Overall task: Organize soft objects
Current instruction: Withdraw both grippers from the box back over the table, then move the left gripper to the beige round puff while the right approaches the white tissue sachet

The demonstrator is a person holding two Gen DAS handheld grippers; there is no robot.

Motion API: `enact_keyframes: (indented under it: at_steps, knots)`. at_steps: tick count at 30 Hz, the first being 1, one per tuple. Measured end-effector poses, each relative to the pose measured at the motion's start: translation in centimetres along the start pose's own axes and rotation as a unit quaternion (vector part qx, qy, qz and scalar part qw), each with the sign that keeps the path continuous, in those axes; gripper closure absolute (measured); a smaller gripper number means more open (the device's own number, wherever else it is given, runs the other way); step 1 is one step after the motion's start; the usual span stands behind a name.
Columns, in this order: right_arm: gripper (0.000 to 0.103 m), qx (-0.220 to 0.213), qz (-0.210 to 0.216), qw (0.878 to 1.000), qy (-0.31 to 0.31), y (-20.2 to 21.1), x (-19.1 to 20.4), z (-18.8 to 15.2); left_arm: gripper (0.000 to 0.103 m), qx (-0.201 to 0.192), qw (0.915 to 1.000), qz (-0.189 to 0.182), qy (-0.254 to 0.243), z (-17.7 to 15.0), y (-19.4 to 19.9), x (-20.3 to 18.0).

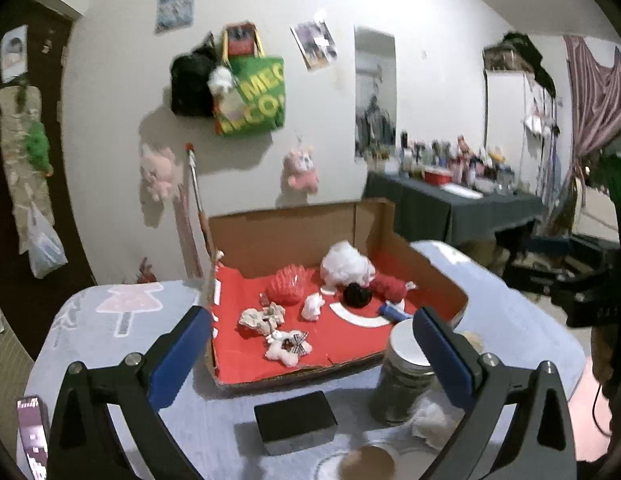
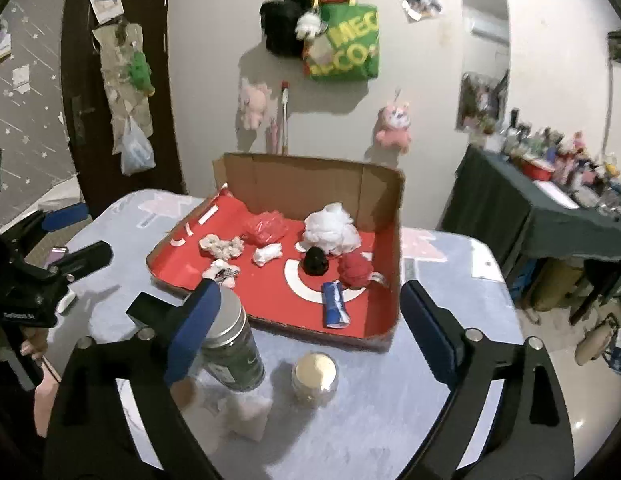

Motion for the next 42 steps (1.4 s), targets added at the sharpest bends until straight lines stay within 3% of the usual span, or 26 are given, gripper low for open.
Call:
enact_keyframes:
  at_steps: [4,13,22,32,42]
  knots:
    - [0.011,-0.036,-0.035,0.999,0.014,2.6,1.2,-1.9,0.0,-0.021,0.9998,0.001,0.006,-1.1,2.2,-1.1]
    - [0.011,-0.061,-0.042,0.997,-0.007,4.6,2.6,-6.4,0.0,-0.031,0.9994,0.004,0.016,-4.5,4.1,-2.7]
    - [0.011,-0.034,-0.038,0.998,-0.031,2.9,3.1,-11.0,0.0,0.022,0.9989,0.005,0.042,-9.7,2.1,-2.7]
    - [0.011,0.028,-0.015,0.998,-0.056,-0.7,2.8,-15.7,0.0,0.092,0.9943,-0.004,0.054,-14.7,-0.8,-3.0]
    - [0.011,0.055,0.008,0.997,-0.049,-2.8,3.1,-16.8,0.0,0.13,0.99,-0.01,0.054,-16.0,-2.7,-2.9]
Point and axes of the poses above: each gripper's, at about its wrist camera, not at the fingertips, and y roughly against the way its jaws point, x to its left, z to its top, the point moved 3 cm from there along -y, roughly the way its jaws point, and after that the axes turned 3 degrees about -z, right-handed, at the moved point
